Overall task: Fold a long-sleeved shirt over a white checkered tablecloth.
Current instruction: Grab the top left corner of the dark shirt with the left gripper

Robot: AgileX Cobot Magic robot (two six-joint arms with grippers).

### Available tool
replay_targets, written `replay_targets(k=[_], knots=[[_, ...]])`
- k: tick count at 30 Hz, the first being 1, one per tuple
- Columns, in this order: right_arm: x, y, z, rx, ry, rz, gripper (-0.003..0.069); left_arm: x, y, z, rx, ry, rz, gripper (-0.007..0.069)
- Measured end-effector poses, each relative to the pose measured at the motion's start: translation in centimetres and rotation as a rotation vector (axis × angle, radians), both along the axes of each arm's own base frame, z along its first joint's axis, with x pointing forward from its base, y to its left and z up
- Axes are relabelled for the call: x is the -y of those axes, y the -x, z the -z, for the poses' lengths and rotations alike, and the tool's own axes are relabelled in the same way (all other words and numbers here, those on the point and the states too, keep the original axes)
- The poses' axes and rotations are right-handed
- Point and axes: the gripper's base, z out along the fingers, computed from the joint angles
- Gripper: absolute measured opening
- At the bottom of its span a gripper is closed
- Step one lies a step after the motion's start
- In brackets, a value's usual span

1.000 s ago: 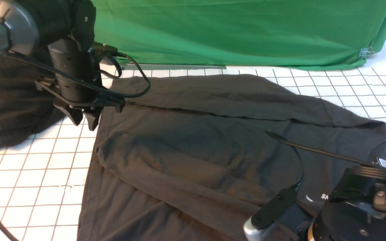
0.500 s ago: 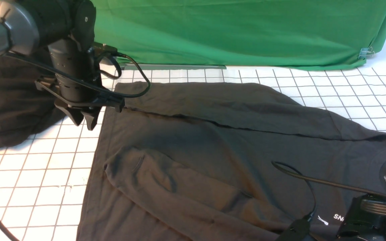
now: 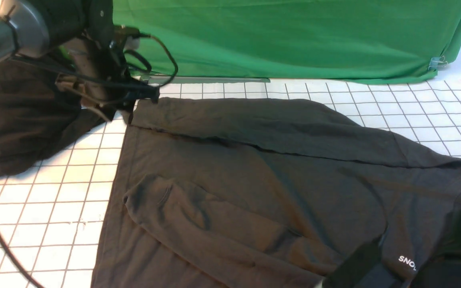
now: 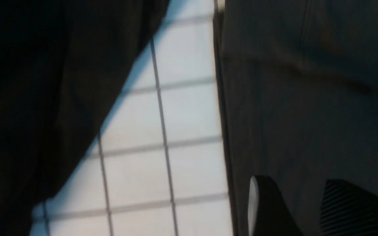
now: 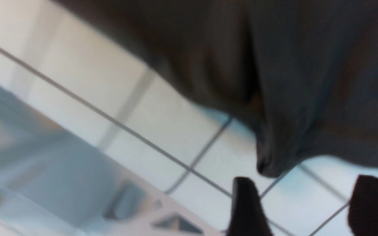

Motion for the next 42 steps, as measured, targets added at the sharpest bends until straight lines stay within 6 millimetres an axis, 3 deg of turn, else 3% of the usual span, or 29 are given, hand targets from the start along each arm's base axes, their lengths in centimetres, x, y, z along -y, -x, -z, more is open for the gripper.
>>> replay_targets(k=[1,4,8,16,23,26,31,38,42], knots=[[0.1,0.1,-0.4,0.012,-0.015,0.0,0.0361,0.0,-0.1,0.0,0.002,0.002,-0.001,0.0246],[0.9,0.5,-4.3,0.131,-0.147,-0.005,0.0333,-0.4,-2.8,1.7,0.033,0.01,-0.018,0.0253],[2.2,1.3,-6.5,0.214,-0.226,0.03,0.0329,-0.3,-4.7,3.7,0.05,0.002,-0.016,0.0283],[3.0,1.5,-7.3,0.252,-0.24,0.074,0.0328,0.1,-6.7,7.2,0.066,0.008,-0.007,0.0321],[3.0,1.5,-7.3,0.253,-0.239,0.073,0.0328,0.2,-6.8,7.6,0.071,0.014,-0.01,0.0313],[3.0,1.5,-7.3,0.252,-0.24,0.074,0.0328,0.4,-6.8,7.6,0.068,0.042,-0.002,0.0245],[3.0,1.5,-7.3,0.248,-0.243,0.092,0.0328,0.9,-6.7,7.6,0.05,0.078,0.045,0.0038],[3.0,1.5,-7.3,0.246,-0.244,0.101,0.0328,0.9,-6.4,7.6,0.024,0.072,0.057,-0.0005],[3.0,1.5,-7.3,0.247,-0.244,0.101,0.0328,0.4,-6.3,6.4,0.042,0.025,0.06,-0.0006]])
